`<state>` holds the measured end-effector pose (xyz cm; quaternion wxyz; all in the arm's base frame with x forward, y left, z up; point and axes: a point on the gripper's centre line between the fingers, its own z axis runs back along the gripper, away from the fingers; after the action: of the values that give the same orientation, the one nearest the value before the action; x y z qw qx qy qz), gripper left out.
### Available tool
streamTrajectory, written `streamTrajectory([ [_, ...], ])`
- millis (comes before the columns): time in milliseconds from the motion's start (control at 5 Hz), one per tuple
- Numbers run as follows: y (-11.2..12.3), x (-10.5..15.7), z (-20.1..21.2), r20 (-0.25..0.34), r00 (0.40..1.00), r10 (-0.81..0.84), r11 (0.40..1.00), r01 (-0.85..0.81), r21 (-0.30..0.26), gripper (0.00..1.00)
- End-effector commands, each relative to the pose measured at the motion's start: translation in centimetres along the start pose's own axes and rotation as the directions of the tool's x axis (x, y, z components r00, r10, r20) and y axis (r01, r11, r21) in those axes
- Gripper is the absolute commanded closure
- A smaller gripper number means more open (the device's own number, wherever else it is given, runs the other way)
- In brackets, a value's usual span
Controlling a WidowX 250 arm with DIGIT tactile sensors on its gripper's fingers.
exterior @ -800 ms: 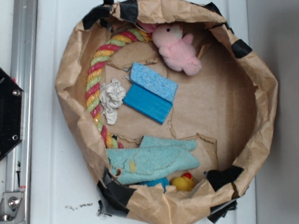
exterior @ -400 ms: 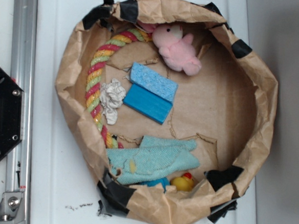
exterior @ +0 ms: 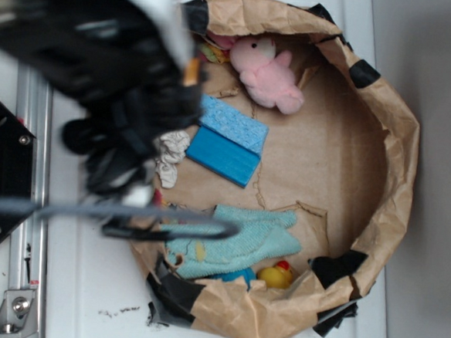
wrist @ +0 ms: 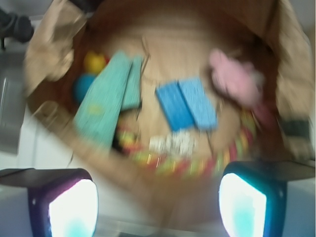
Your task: Grab the pink bunny.
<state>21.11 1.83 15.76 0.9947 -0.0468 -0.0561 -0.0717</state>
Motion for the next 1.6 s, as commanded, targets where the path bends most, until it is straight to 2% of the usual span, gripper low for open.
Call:
streamTrajectory([
  [0, 1.5, 4.2, -3.7, 0.066, 0.975, -0.21, 0.965, 0.196, 0.174, 0.0],
  [200, 3.3, 5.5, -5.9, 0.077, 0.963, -0.26, 0.943, 0.235, 0.237, 0.0],
  [400, 5.1, 6.7, -8.0, 0.093, 0.931, -0.352, 0.911, 0.318, 0.262, 0.0],
  [600, 6.5, 6.9, -8.7, 0.066, 0.93, -0.361, 0.908, 0.334, 0.254, 0.0],
  [800, 7.5, 6.5, -8.1, 0.052, 0.921, -0.386, 0.892, 0.358, 0.277, 0.0],
  [1000, 9.9, 5.0, -8.4, -0.004, 0.912, -0.41, 0.867, 0.391, 0.309, 0.0],
  [1200, 11.2, 4.7, -9.7, -0.054, 0.881, -0.47, 0.847, 0.467, 0.255, 0.0],
  [1400, 11.9, 3.8, -12.0, -0.156, 0.88, -0.449, 0.883, 0.463, 0.073, 0.0],
])
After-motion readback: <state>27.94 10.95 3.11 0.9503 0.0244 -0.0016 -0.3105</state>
